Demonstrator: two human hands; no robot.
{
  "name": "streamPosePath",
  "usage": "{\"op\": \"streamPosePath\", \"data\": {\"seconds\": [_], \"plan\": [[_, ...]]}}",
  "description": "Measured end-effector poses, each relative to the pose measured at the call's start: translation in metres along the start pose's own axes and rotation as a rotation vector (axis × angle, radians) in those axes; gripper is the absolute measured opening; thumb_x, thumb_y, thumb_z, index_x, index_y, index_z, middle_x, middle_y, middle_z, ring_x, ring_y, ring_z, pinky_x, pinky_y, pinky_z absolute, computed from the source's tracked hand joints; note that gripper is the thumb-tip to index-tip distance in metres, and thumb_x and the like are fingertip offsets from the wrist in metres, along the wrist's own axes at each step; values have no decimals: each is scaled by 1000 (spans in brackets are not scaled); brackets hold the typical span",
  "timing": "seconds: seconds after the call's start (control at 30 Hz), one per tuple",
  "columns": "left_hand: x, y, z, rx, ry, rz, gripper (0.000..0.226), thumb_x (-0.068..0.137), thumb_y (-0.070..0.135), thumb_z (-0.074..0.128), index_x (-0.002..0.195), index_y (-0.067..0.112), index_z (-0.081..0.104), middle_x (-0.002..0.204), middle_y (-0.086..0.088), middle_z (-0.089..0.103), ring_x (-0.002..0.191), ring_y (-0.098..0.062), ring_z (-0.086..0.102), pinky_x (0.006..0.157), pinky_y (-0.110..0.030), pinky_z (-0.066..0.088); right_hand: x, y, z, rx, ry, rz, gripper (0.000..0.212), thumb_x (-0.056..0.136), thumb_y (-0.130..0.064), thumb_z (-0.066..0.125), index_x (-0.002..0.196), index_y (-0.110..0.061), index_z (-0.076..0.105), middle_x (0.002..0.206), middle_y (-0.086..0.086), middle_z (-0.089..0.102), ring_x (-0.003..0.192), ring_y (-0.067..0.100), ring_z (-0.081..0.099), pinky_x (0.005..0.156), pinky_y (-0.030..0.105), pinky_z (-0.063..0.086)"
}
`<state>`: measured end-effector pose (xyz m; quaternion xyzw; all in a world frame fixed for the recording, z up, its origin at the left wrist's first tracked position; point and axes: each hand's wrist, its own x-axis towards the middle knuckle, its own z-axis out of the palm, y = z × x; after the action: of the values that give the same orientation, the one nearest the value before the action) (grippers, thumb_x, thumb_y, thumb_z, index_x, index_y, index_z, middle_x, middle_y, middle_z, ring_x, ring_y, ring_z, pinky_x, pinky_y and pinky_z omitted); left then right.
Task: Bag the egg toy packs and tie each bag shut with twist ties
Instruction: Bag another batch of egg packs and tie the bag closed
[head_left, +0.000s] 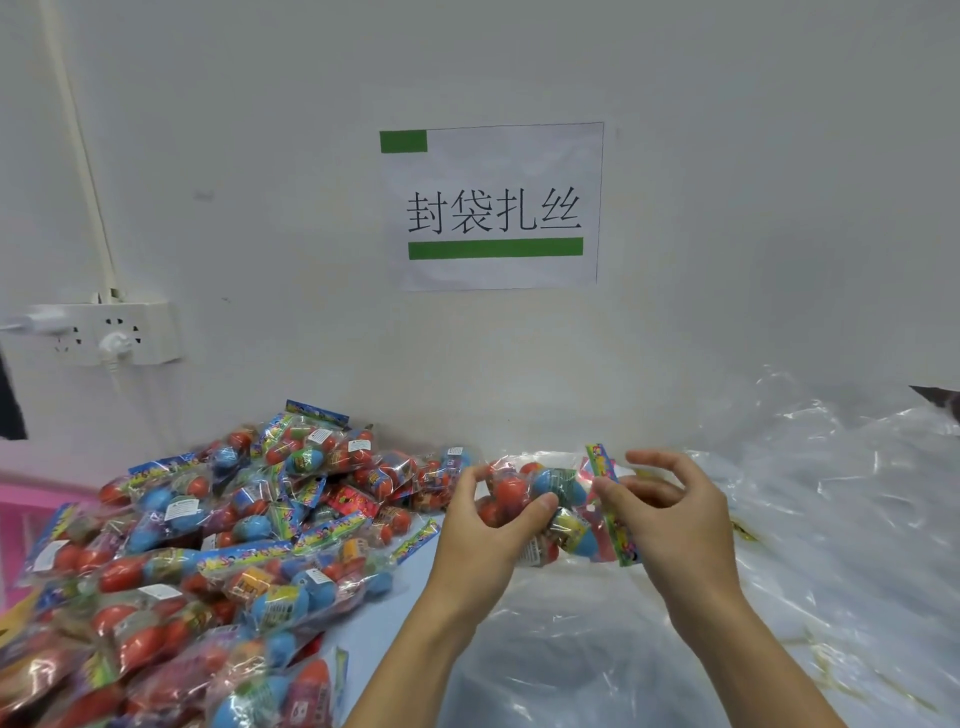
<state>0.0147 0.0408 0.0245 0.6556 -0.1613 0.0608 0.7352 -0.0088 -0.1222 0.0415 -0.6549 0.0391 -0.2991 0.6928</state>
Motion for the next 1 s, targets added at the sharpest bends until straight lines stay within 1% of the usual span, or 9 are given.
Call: {"op": "streamPosePath", "data": {"seconds": [0.1,0.2,0.3,0.37,0.5,0.6,0.7,0.87,1.0], "plan": [[2,0,-1,-78,20,-34,47,80,28,80,120,26,55,92,8,77,86,-9,74,67,-16,55,-1,1,0,-82,-156,107,35,85,-44,75,116,-30,63,105,-1,70,92,15,71,64,26,55],[2,-1,2,-85,-9,-72,41,82,30,78,118,32,58,96,1,76,90,-15,74,67,-23,57,-6,0,3,-59,-328,183,26,89,-45,69,107,-26,71,90,-4,77,82,11,74,65,29,60],[1,-3,5,-26,2,-105,28,85,33,75,110,27,65,102,-1,75,90,-11,73,68,-19,54,-9,1,6,-102,-310,104,13,93,-34,68,96,-23,72,80,-6,77,76,10,74,56,24,58],[2,-2,5,-5,1,-135,38,82,39,75,113,19,66,103,-2,75,90,-9,73,66,-14,52,-10,3,8,-135,-274,57,6,93,-30,69,93,-25,71,77,-10,76,73,9,74,53,23,57],[-1,5,9,-36,56,-163,59,63,60,74,107,22,65,93,4,74,76,-5,73,55,-17,52,-13,3,11,-185,-255,11,2,93,-29,70,91,-28,69,77,-15,75,73,6,73,52,25,58],[1,3,9,-24,143,-156,52,66,64,73,100,25,67,89,4,75,80,-11,74,65,-30,60,-15,0,11,-169,-289,17,3,93,-30,70,94,-28,70,81,-15,76,75,5,73,56,26,59],[3,2,7,-20,162,-105,57,67,66,72,92,15,67,83,-3,72,82,-22,72,78,-47,59,-15,-5,11,-91,-341,109,15,92,-39,69,101,-26,71,88,-10,78,82,10,75,71,33,61],[0,4,9,34,77,19,44,70,63,71,92,25,69,87,4,74,83,-12,72,74,-28,58,-12,-12,2,75,-572,314,45,81,-62,65,113,-31,71,108,-3,77,98,22,75,86,42,61],[-4,3,14,20,70,31,49,71,59,70,101,20,67,90,4,74,85,-9,72,67,-18,55,-13,-9,3,37,-575,253,59,67,-51,79,116,-20,71,103,3,78,94,23,76,75,34,62]]}}
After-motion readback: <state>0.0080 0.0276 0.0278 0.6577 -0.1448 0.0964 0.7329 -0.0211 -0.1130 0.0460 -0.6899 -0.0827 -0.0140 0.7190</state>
